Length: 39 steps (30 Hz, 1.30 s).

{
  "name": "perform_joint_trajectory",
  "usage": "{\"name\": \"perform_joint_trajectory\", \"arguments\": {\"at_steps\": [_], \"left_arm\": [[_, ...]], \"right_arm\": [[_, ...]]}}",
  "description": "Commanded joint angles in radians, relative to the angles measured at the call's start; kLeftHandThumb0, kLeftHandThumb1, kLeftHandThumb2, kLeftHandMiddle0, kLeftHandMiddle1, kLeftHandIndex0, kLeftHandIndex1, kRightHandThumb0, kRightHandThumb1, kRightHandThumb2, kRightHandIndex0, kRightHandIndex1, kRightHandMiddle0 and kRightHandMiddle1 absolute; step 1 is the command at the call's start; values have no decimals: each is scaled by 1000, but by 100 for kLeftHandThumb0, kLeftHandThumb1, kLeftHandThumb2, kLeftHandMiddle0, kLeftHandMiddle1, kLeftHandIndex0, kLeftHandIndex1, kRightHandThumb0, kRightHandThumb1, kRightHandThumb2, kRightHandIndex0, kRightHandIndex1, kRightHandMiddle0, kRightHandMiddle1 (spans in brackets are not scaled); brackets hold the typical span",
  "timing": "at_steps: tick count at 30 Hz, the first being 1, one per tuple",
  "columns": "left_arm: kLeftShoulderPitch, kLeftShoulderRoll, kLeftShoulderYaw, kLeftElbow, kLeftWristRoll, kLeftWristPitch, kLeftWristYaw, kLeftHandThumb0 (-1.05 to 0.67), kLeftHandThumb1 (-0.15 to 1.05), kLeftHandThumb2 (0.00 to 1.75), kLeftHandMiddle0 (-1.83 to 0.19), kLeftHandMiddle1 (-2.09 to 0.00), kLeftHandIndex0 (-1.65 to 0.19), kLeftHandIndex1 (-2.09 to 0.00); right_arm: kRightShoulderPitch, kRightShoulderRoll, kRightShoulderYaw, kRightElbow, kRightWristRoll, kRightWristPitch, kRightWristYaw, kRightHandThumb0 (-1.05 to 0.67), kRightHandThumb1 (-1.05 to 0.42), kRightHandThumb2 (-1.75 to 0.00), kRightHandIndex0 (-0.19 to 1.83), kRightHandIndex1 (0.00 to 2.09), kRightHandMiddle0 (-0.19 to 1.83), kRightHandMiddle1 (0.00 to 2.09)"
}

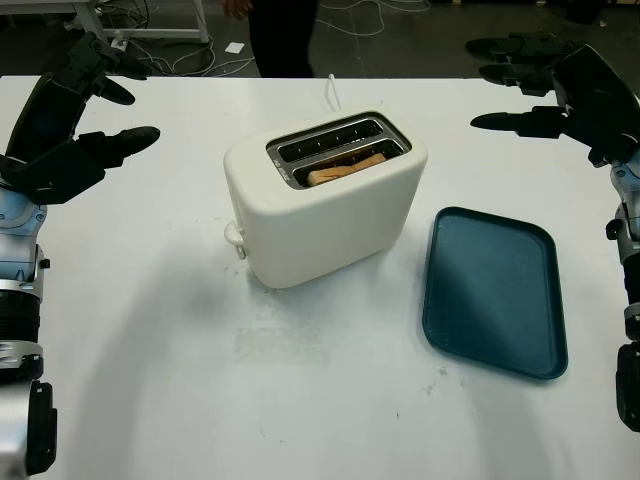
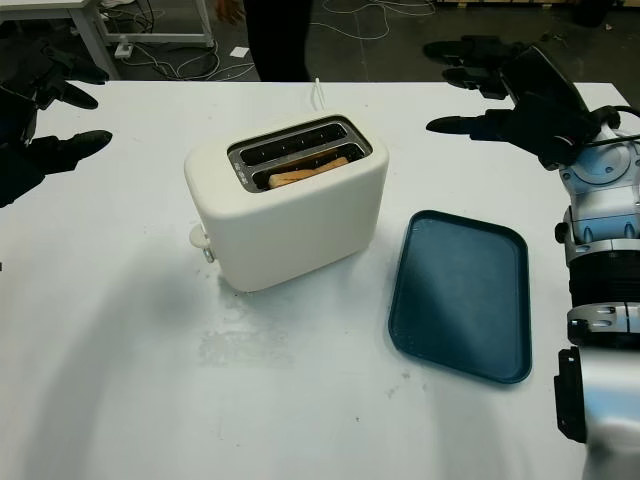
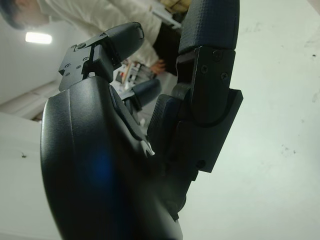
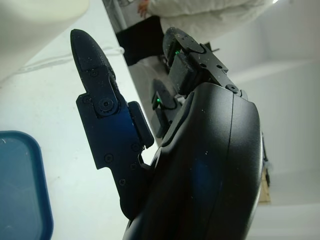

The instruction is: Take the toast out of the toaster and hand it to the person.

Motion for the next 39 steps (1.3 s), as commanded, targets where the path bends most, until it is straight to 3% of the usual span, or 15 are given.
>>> {"name": "perform_joint_trajectory", "arguments": {"at_steps": [1, 11, 39], "left_arm": [[16, 4, -2, -11, -12, -25, 0, -105, 92, 26, 0, -148, 0, -132], [14, -2, -14, 9, 5, -82, 22, -105, 92, 31, 0, -150, 0, -130], [-20, 8, -33, 21, 21, -85, 26, -105, 92, 31, 0, -149, 0, -129]], "right_arm": [[-8, 4, -1, 0, 10, -22, 1, -60, -78, 0, 53, 0, 53, 0], [12, 19, -7, -35, 23, 0, 0, -58, -77, 0, 51, 0, 53, 0], [29, 30, -4, -78, 29, 38, 22, -41, -76, 0, 49, 0, 49, 0]]}}
